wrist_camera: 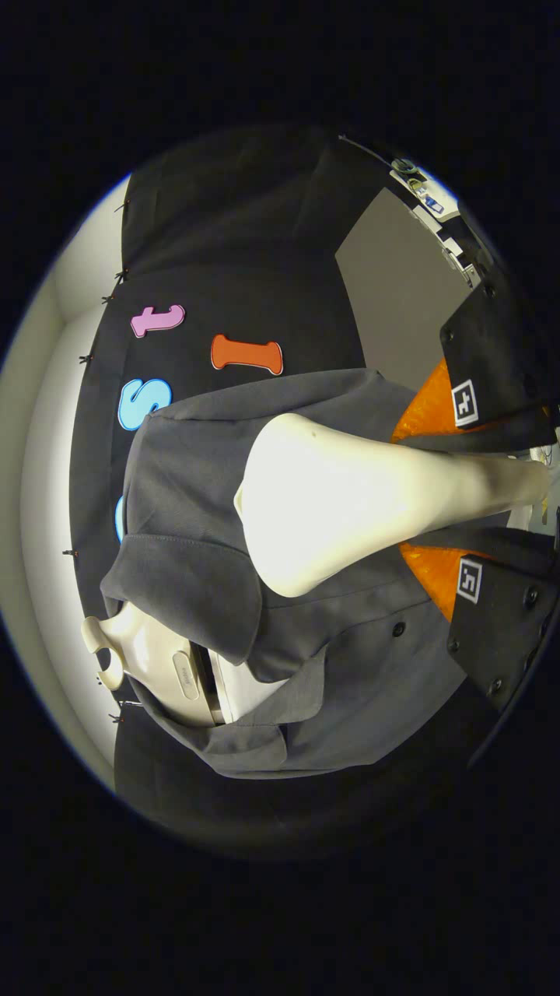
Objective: Iron the clothes twice with a garment steamer, once on the left side and once on the right side.
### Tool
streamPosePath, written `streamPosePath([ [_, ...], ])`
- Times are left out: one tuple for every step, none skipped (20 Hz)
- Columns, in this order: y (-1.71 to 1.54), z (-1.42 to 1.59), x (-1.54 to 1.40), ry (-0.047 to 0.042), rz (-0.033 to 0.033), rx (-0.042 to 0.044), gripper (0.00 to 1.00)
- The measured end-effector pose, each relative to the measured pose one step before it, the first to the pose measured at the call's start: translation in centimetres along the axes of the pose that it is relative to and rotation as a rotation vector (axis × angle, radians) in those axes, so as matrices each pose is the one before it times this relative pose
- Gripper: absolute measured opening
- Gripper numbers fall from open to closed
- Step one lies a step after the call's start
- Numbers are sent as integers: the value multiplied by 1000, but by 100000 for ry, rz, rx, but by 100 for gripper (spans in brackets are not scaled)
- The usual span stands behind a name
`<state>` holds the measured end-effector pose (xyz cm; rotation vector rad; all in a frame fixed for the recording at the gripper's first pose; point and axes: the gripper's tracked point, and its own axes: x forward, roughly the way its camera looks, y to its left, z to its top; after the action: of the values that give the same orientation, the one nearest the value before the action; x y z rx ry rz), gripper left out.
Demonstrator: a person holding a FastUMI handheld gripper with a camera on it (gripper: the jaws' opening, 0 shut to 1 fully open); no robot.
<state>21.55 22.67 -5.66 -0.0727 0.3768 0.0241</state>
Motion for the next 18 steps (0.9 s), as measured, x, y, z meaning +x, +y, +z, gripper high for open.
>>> streamPosePath([
  [53, -411, 212, 702, 249, -58, 48],
  [49, -466, 185, 671, -56, -119, 48],
  [-46, -558, 154, 730, -216, -113, 48],
  [-15, -528, 158, 530, -130, -223, 48],
  [24, -471, 108, 501, 49, -370, 48],
  [-53, -575, -26, 681, 55, -189, 48],
  [-102, -430, 47, 793, 171, -34, 48],
  [-73, -381, 82, 417, 101, 154, 48],
  [55, -377, 379, 358, -268, 67, 48],
  [-210, -442, 178, 868, -510, -267, 48],
  [-126, -565, -9, 787, -437, -384, 48],
  [-85, -500, 93, 503, -217, -246, 48],
  [-69, -506, 102, 457, -187, -70, 48],
  [-28, -516, 69, 602, -71, -4, 48],
  [11, -628, 244, 732, 94, -54, 48],
  [13, -571, 114, 974, 210, -201, 48],
  [74, -741, 208, 1462, 341, -370, 48],
  [-56, -637, 164, 1103, 232, -139, 48],
])
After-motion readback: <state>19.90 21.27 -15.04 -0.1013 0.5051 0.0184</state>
